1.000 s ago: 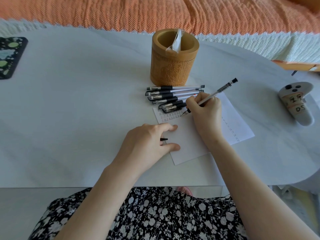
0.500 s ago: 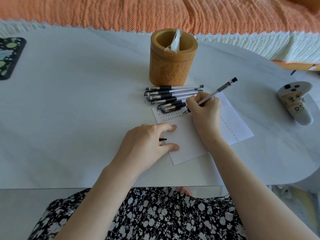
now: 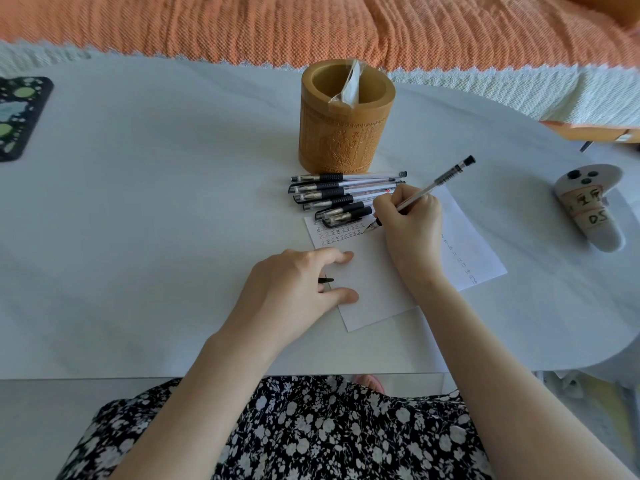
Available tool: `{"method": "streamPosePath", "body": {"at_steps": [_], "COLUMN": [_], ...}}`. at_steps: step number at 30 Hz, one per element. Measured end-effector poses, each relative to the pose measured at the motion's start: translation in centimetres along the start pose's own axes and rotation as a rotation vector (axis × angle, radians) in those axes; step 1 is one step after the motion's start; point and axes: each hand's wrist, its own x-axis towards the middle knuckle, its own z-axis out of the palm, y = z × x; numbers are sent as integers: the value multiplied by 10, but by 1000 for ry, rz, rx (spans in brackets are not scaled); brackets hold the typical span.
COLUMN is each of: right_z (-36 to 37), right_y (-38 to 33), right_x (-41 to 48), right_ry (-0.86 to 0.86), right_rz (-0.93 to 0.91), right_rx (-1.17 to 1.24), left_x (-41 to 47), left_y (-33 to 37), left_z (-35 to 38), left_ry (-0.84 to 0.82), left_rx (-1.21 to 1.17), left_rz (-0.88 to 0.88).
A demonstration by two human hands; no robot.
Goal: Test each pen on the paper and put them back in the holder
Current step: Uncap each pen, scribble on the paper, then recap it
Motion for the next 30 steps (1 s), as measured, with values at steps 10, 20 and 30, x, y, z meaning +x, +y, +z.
{"method": "streamPosePath", "body": {"at_steps": [10,20,30], "right_z": [0,-13,-27], "right_y": [1,-9,-12], "right_x": [0,14,5], "right_ry": [-3,79,-97], "right_rz": [25,252,403], "right_rx": [1,522,774], "left_x": [-2,-2,1], "left_y": [3,1,2], "left_z": [-2,-4,-4], "left_ry": [-5,150,106], "left_rx": [0,-173,-548], "left_rz": [-1,113,167]}}
